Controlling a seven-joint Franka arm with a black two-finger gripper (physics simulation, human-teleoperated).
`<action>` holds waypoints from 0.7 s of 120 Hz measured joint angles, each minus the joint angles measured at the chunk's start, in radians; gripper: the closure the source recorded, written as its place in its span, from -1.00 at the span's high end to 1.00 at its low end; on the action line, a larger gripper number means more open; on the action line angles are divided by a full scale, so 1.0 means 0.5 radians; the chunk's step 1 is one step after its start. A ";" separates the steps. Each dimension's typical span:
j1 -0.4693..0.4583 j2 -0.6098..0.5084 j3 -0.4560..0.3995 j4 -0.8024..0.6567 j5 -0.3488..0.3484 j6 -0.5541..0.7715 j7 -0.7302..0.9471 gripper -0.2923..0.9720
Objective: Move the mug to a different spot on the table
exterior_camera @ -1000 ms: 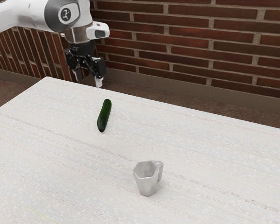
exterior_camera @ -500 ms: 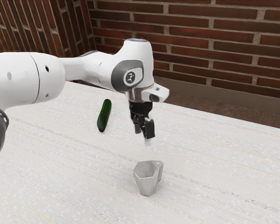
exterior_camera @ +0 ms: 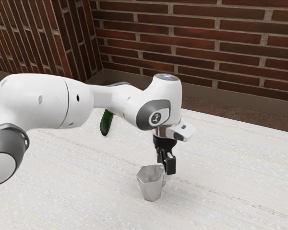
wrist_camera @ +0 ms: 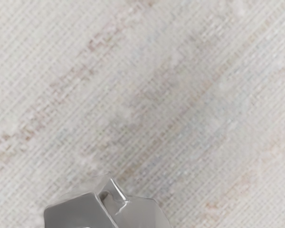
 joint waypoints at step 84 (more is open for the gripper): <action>-0.004 0.106 0.020 -0.062 0.024 0.071 -0.490 0.54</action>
